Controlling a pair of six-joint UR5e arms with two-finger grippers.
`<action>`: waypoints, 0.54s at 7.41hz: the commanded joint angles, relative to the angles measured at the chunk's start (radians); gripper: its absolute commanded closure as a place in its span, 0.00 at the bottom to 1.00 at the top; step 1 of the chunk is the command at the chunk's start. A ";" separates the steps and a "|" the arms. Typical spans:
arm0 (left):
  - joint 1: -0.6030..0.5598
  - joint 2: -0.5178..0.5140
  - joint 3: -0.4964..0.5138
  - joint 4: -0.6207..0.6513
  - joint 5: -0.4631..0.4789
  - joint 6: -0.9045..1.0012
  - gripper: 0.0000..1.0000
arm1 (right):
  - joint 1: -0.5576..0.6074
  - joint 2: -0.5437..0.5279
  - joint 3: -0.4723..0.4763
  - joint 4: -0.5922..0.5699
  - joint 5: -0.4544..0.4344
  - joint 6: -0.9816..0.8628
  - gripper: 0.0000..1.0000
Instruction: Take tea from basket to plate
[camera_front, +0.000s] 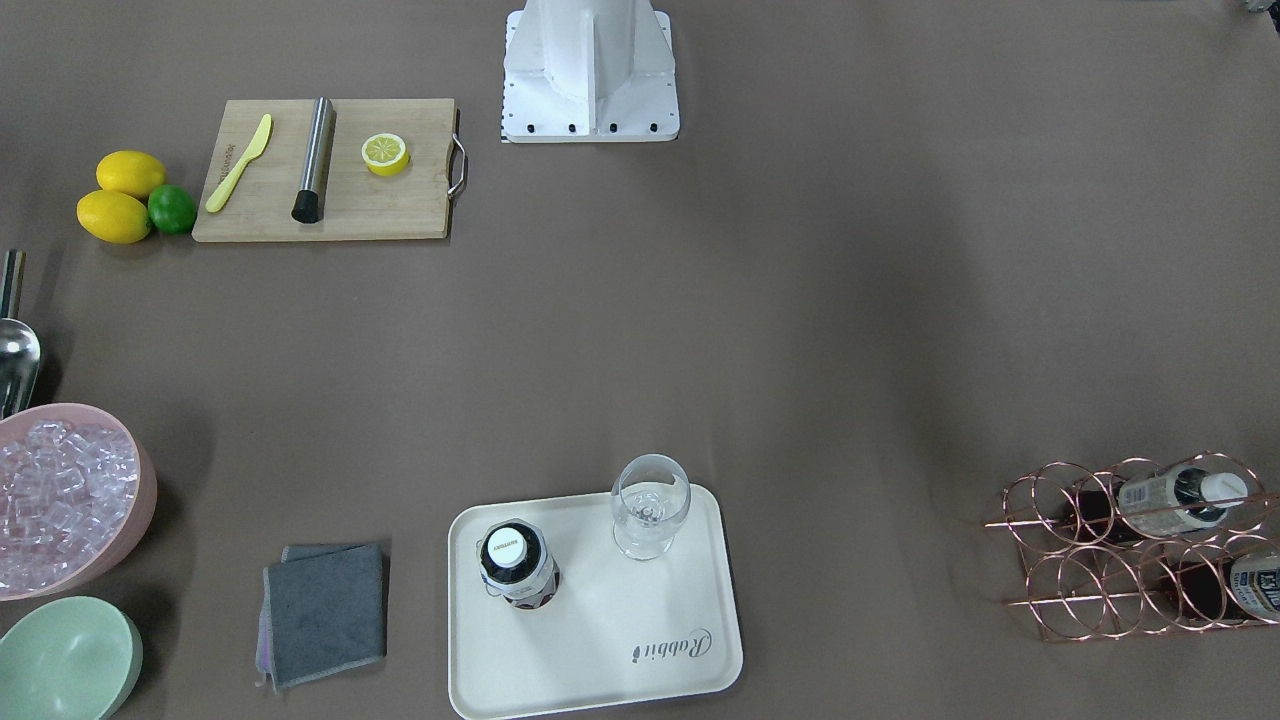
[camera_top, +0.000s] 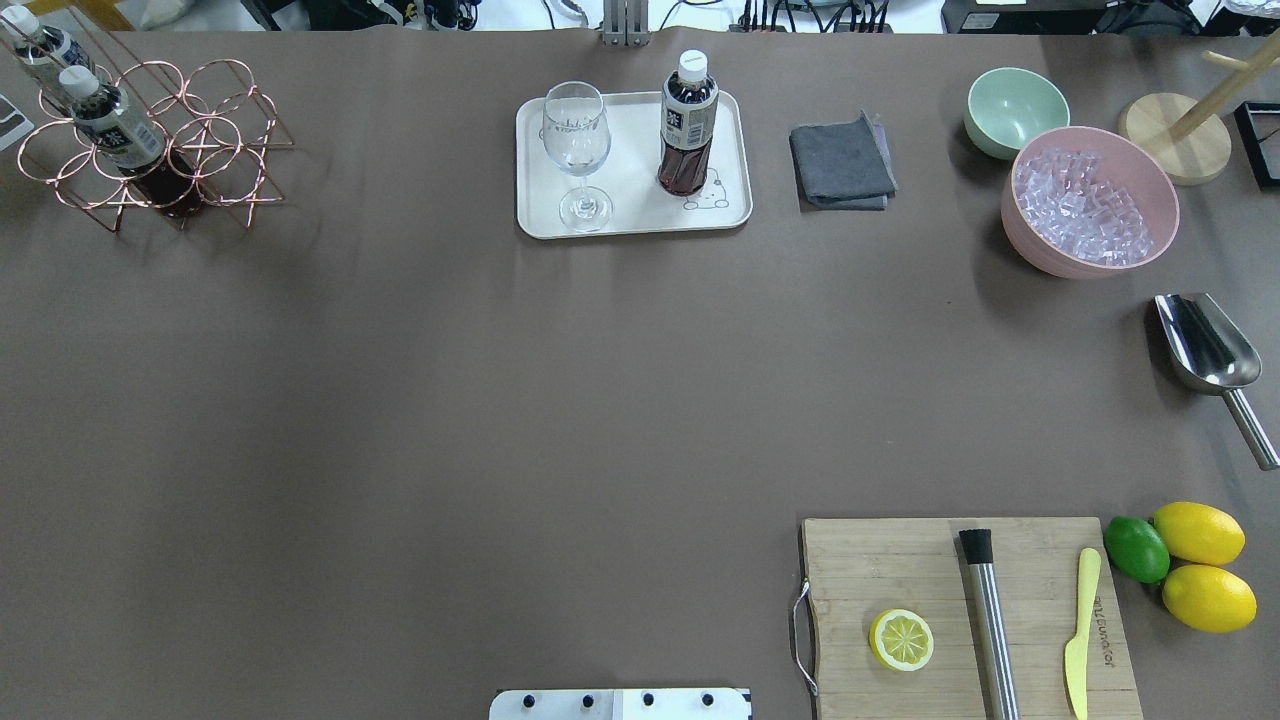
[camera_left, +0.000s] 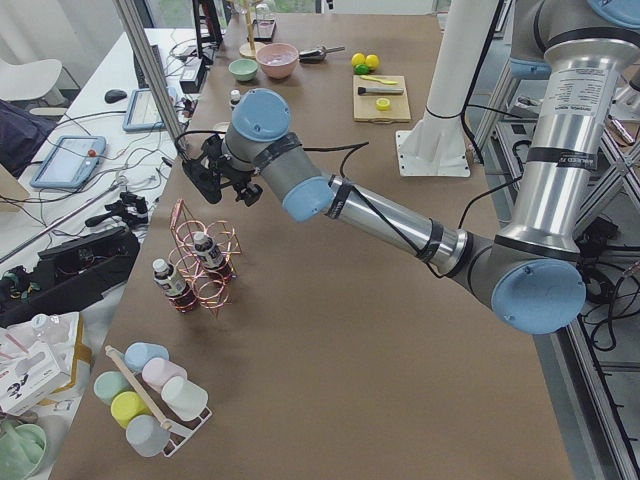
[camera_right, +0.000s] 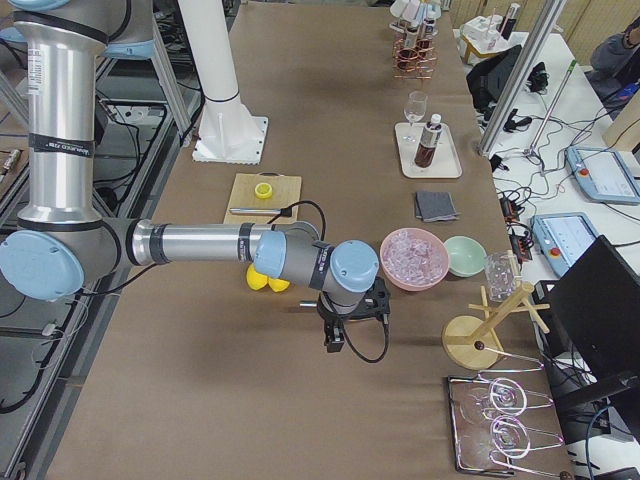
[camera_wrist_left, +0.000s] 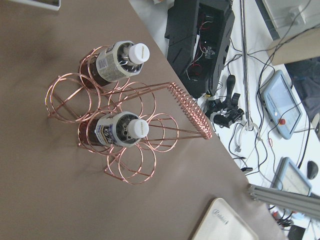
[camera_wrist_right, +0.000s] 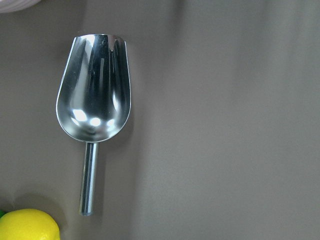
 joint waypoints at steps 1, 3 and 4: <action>-0.004 0.060 0.027 0.101 0.004 0.601 0.02 | 0.000 -0.004 -0.003 0.000 0.000 0.000 0.00; 0.000 0.135 0.082 0.138 0.004 0.818 0.02 | 0.000 -0.005 -0.004 0.000 -0.005 0.000 0.00; -0.004 0.160 0.113 0.162 0.005 0.925 0.02 | 0.000 -0.005 -0.003 -0.001 0.000 0.000 0.00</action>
